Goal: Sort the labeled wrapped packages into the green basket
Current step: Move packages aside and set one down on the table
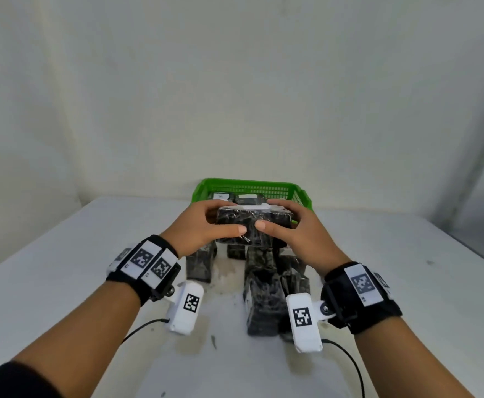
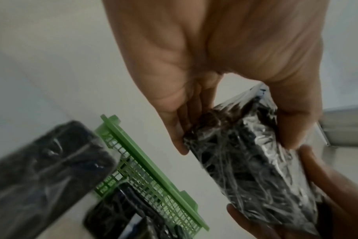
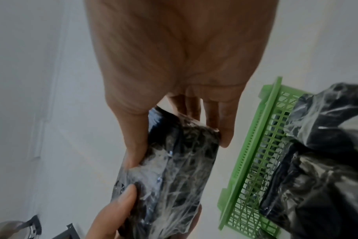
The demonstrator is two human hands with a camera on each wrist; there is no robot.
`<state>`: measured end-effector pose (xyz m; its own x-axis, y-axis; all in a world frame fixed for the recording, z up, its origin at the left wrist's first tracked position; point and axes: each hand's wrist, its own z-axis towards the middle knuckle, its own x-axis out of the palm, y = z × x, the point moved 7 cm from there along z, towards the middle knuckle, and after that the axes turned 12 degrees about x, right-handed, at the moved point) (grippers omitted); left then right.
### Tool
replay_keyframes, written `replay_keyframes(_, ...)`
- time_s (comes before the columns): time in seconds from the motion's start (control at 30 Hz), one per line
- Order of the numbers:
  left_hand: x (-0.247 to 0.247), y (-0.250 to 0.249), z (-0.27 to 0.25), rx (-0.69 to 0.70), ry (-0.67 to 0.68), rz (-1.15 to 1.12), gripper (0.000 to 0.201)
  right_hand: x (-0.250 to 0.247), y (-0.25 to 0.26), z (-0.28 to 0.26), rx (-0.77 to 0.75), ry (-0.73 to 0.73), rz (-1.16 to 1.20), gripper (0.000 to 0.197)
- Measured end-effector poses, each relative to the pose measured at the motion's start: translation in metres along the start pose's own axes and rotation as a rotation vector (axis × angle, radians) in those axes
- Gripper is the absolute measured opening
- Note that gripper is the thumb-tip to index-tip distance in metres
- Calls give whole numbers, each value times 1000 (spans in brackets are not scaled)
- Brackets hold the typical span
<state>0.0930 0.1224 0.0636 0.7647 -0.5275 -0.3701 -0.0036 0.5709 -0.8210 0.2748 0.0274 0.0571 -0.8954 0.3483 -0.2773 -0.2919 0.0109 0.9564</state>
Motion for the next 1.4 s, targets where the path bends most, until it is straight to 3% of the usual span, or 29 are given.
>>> replay_keyframes(0.13,31,-10,2,32,68,-45,45,-24,-14,-6,23,-70,4,73)
replay_keyframes(0.33,52,-17,8,56,-4,-89,36,-46,-23,-22,85,-14,62,88)
replay_keyframes(0.5,67,-20,11,48,49,-210,46,-58,-19,-31,80,1,69,62)
replay_keyframes(0.7,65,-27,9,102,23,-171,33,-55,-17,-35,84,13,97,58)
replay_keyframes(0.87,67,-28,3,110,88,-187,39,-49,-17,-37,66,-31,155,43)
replay_keyframes(1.0,62,-21,0,97,72,-175,50,-43,-26,-36,97,9,184,58)
replay_keyframes(1.23,62,-9,-2,53,101,-204,68,-46,-31,-38,96,30,147,64)
replay_keyframes(1.4,55,-21,-3,133,42,-103,60,-43,-31,-37,124,69,148,79)
